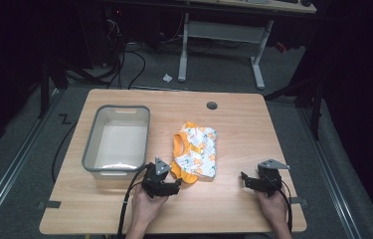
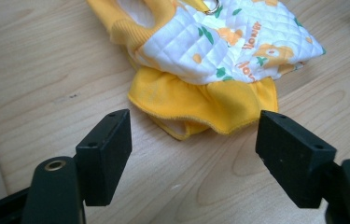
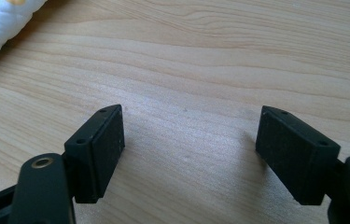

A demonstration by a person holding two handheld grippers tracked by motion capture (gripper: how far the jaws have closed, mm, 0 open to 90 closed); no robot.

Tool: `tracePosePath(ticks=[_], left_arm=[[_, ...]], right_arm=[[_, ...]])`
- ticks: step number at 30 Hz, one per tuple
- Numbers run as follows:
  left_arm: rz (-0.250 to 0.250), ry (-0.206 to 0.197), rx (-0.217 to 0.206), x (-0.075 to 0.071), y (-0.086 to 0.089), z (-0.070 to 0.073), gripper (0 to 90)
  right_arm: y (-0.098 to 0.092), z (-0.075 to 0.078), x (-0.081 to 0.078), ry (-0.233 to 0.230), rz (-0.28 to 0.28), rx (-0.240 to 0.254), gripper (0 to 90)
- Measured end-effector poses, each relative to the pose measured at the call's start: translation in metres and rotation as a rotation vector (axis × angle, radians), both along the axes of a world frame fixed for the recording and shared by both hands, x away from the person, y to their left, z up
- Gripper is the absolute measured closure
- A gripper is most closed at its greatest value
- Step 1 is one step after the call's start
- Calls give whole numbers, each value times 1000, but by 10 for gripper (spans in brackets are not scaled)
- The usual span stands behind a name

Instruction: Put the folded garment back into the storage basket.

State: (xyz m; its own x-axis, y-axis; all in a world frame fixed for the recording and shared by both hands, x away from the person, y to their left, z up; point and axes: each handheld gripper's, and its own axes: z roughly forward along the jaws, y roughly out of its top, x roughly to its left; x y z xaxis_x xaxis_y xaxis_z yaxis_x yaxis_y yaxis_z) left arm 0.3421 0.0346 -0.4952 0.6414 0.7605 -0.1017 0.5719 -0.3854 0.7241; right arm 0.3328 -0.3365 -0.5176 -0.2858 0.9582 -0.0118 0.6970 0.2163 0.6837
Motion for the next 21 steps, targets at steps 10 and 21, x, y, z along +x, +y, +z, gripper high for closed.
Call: tracePosePath(ticks=[10,21], left_arm=[[-8,-8,-45,7,-6,10,280],[-17,-6,-38,26,-24,22,266]], right_arm=[[0,0,0,0,-1,1,238],[0,0,0,-1,2,0,238]])
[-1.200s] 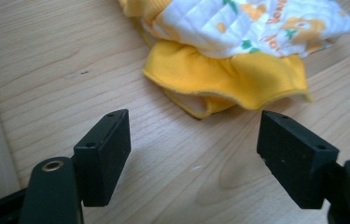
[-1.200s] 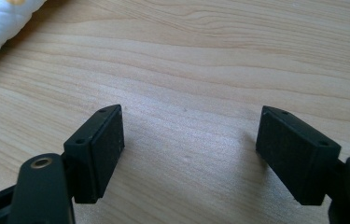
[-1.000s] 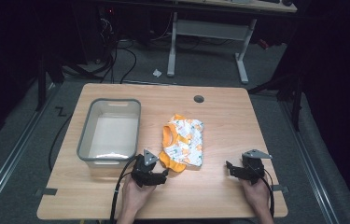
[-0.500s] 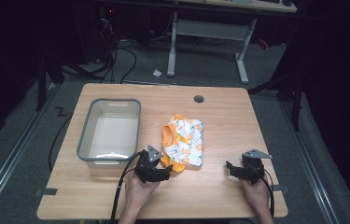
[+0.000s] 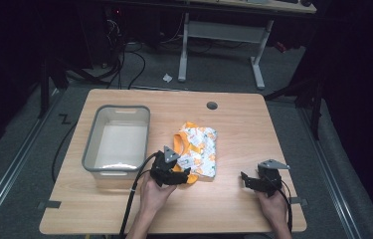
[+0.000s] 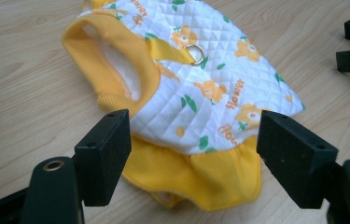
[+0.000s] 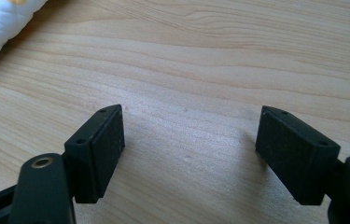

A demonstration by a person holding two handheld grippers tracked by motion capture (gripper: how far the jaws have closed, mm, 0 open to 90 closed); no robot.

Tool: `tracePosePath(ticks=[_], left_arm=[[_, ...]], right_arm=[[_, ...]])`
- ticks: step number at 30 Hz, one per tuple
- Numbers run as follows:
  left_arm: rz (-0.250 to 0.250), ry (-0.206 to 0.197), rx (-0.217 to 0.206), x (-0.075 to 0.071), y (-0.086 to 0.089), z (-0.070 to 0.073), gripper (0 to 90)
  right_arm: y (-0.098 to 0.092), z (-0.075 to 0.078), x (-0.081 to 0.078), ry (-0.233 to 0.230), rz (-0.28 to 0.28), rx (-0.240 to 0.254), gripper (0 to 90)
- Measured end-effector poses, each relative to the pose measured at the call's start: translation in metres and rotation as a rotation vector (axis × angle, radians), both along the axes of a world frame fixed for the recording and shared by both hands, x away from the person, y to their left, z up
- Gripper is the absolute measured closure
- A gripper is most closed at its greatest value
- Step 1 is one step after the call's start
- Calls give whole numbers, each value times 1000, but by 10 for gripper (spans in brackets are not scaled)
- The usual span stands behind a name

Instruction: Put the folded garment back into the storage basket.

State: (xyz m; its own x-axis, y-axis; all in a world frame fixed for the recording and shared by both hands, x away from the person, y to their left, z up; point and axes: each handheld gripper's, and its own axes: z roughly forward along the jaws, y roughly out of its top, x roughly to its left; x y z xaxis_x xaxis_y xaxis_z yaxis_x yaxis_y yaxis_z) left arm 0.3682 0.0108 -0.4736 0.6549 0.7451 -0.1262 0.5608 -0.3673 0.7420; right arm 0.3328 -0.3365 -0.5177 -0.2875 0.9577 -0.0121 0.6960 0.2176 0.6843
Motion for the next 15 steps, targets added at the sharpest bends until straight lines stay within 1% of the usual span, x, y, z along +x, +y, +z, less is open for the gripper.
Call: tracePosePath(ticks=[4,7,8,9,10,11,14,15], left_arm=[[12,0,4,8,-5,3,261],[44,6,25,16,-9,4,249],[55,-1,35,19,-10,5,242],[63,6,36,21,-11,4,239],[62,13,38,24,-12,4,238],[66,9,44,27,-14,4,236],[66,21,57,34,-18,3,233],[66,18,59,36,-20,3,231]], right_arm=[[0,0,0,0,0,0,238],[0,0,0,0,0,0,238],[0,0,0,0,0,0,237],[0,0,0,0,1,0,238],[0,0,0,0,1,0,238],[0,0,0,0,1,0,238],[0,0,0,0,1,0,238],[0,0,0,0,2,0,238]])
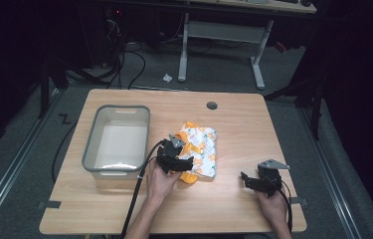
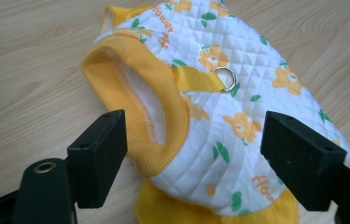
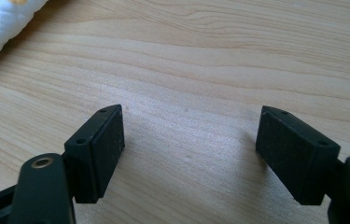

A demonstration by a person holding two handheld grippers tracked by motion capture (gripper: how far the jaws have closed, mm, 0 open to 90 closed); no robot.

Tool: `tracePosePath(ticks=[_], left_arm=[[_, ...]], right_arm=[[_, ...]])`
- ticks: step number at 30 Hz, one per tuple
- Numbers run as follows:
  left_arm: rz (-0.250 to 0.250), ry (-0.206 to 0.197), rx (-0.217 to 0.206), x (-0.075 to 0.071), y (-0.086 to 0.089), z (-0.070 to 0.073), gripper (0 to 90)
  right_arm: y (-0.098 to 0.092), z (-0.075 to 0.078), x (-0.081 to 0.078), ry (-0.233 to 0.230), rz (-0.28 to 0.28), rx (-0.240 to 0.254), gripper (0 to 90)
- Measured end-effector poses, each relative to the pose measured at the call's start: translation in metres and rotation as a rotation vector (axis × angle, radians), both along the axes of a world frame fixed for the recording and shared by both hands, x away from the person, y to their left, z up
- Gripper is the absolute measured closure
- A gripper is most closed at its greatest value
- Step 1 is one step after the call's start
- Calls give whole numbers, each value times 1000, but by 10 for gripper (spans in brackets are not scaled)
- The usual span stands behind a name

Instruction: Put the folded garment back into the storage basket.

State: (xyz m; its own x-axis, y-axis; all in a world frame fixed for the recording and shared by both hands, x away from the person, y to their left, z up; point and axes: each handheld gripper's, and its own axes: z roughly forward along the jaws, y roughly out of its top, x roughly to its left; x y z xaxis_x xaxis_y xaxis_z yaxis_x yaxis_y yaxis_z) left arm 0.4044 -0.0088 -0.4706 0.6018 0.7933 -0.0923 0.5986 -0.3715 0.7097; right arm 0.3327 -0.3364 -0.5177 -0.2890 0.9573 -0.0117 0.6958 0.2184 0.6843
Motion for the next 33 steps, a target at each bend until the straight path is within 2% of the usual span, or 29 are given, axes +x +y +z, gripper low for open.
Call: tracePosePath(ticks=[6,9,14,18,24,28,33], left_arm=[[16,9,6,15,-4,-2,233],[34,9,-4,22,-4,-6,239],[62,45,37,31,-5,-19,212],[61,51,53,33,-9,-26,207],[59,117,51,40,-11,-41,216],[57,120,53,40,-13,-42,238],[29,94,55,37,-15,-44,320]], right_arm=[[0,0,0,0,1,0,238],[0,0,0,0,1,0,238],[0,0,0,1,0,1,238],[0,0,0,1,0,1,238],[0,0,0,1,1,1,238],[0,0,0,1,1,1,238],[0,0,0,1,0,1,238]])
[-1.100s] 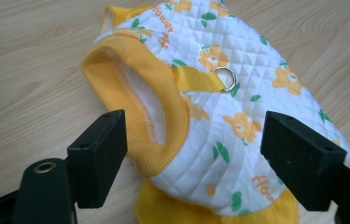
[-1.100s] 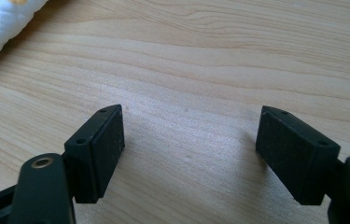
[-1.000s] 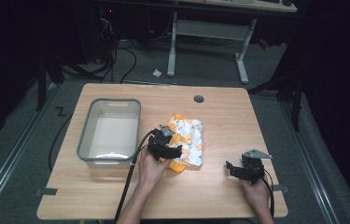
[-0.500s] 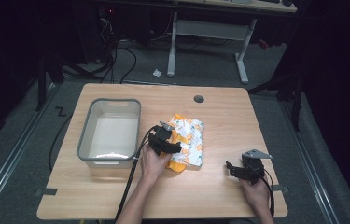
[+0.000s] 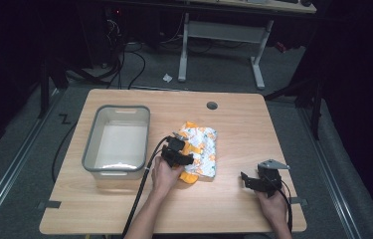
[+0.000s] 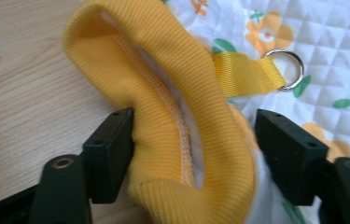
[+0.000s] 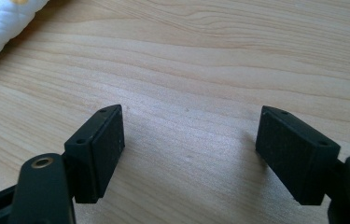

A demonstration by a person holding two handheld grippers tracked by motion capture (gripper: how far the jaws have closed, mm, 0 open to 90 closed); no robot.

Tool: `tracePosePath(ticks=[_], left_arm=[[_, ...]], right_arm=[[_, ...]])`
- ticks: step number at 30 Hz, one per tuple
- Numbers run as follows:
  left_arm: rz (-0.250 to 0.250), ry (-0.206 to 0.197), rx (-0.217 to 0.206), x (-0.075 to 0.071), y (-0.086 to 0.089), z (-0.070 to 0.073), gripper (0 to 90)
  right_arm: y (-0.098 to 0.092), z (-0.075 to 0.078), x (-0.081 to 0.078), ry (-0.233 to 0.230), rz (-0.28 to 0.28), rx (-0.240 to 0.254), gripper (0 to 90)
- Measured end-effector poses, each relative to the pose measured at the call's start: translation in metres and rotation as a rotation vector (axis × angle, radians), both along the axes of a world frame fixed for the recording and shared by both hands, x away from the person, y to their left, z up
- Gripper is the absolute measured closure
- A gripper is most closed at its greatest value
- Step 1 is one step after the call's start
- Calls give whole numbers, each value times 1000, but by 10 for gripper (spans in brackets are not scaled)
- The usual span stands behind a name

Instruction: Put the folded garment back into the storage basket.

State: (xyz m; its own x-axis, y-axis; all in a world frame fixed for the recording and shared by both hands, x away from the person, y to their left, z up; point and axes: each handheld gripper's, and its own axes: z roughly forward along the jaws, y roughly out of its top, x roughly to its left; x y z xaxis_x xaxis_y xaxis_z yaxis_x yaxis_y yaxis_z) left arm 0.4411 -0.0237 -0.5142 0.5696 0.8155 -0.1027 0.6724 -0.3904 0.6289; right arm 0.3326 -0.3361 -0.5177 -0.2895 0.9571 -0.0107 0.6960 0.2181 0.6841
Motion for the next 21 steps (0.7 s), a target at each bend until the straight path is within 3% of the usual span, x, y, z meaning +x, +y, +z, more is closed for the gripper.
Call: tracePosePath(ticks=[8,14,21], left_arm=[[-6,4,-26,-6,-4,2,549],[-11,20,-72,-7,-3,1,679],[-8,12,-104,-10,-1,3,731]], right_arm=[[0,0,0,-1,3,0,239],[0,0,0,-1,4,0,239],[0,0,0,-1,4,0,238]])
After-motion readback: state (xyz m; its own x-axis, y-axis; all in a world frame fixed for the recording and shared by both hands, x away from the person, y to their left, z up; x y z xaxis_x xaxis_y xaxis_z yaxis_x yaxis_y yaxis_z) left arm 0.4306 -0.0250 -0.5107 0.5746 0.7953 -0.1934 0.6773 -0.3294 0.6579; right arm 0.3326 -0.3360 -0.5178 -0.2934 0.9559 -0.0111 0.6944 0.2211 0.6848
